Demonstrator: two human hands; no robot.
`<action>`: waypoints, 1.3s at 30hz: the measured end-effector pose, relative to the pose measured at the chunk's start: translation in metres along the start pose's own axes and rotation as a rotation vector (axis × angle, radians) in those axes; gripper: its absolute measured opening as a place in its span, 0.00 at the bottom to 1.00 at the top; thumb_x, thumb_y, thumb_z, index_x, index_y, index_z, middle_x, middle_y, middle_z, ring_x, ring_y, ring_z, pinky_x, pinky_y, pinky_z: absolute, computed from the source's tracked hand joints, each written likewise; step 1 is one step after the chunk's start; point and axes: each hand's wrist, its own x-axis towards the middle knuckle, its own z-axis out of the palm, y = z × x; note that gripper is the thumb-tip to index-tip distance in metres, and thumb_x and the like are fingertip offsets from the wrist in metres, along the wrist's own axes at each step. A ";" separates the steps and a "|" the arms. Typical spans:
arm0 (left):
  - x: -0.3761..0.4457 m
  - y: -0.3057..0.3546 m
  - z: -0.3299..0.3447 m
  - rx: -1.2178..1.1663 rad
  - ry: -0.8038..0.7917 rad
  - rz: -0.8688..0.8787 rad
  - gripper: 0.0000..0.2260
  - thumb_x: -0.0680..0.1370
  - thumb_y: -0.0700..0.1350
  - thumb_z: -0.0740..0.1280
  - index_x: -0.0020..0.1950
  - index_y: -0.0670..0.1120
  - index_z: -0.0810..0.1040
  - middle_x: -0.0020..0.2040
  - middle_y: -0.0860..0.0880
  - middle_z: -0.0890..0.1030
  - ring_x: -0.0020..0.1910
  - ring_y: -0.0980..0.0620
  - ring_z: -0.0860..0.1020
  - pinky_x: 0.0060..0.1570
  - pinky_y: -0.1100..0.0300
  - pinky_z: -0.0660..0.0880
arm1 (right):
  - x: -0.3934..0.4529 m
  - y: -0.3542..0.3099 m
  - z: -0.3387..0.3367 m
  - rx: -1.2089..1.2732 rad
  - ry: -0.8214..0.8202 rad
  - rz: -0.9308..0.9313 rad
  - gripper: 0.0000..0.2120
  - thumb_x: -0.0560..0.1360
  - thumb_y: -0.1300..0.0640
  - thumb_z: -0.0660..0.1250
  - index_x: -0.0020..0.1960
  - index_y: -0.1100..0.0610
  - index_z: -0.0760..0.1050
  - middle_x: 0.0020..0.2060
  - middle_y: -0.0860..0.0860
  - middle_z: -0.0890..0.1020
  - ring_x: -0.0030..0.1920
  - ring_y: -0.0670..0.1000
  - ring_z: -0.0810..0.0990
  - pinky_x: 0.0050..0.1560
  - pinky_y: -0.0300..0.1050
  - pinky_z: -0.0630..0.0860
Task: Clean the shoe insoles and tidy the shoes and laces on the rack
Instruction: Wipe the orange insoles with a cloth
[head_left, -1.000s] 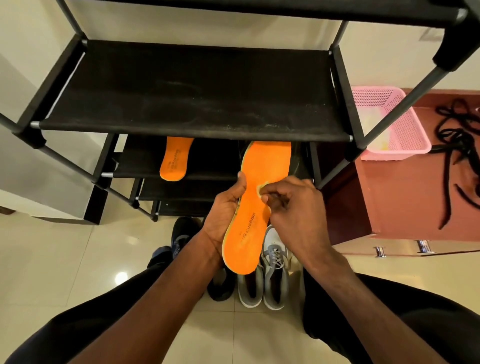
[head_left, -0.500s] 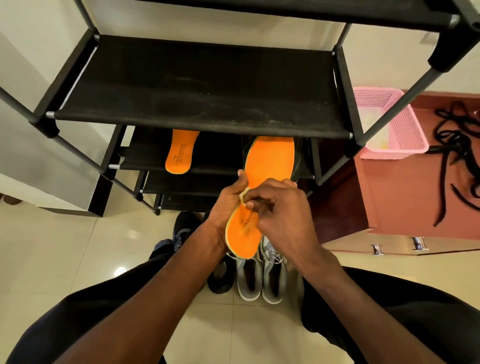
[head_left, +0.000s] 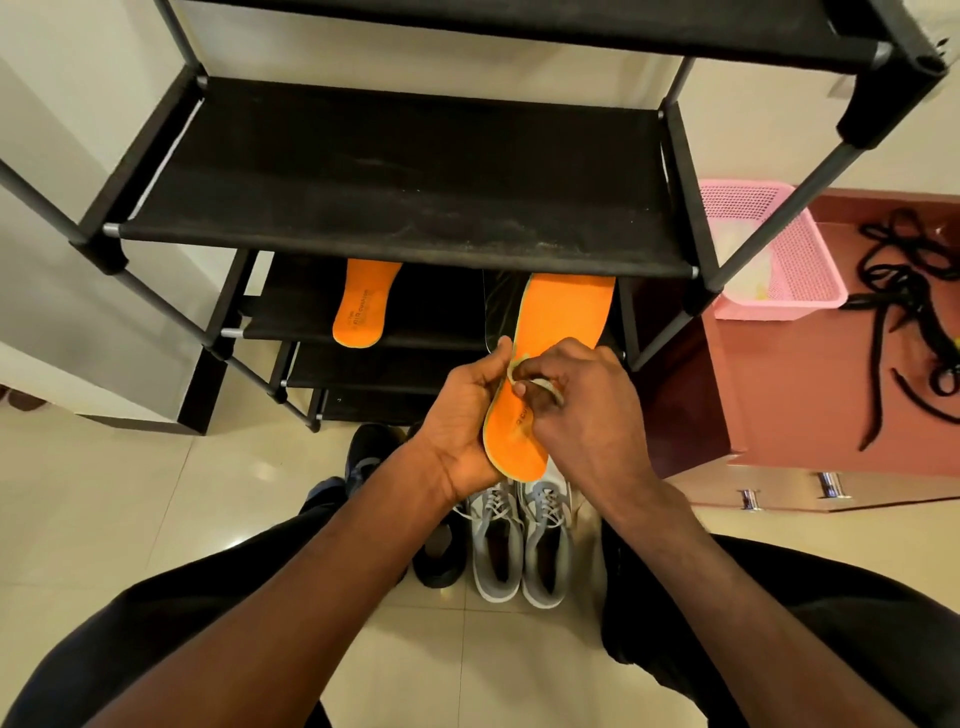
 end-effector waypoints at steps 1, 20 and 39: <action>0.001 0.002 -0.001 -0.010 0.006 0.009 0.24 0.85 0.58 0.59 0.60 0.41 0.84 0.58 0.40 0.84 0.55 0.42 0.84 0.61 0.46 0.77 | 0.000 -0.001 0.001 0.059 -0.019 -0.010 0.08 0.77 0.57 0.74 0.54 0.48 0.87 0.47 0.42 0.81 0.52 0.49 0.74 0.51 0.48 0.76; 0.001 0.014 0.000 -0.010 0.017 0.068 0.29 0.85 0.59 0.56 0.76 0.38 0.70 0.69 0.37 0.78 0.60 0.44 0.81 0.66 0.50 0.74 | -0.003 -0.005 0.002 0.367 -0.086 -0.106 0.13 0.75 0.69 0.72 0.49 0.52 0.87 0.44 0.42 0.83 0.50 0.46 0.83 0.51 0.52 0.81; 0.005 0.016 -0.007 -0.011 -0.112 0.145 0.29 0.86 0.60 0.54 0.77 0.39 0.70 0.75 0.39 0.73 0.78 0.40 0.65 0.76 0.45 0.65 | 0.003 0.005 0.000 0.255 0.048 -0.095 0.11 0.75 0.69 0.74 0.50 0.55 0.87 0.45 0.46 0.82 0.48 0.46 0.83 0.49 0.53 0.82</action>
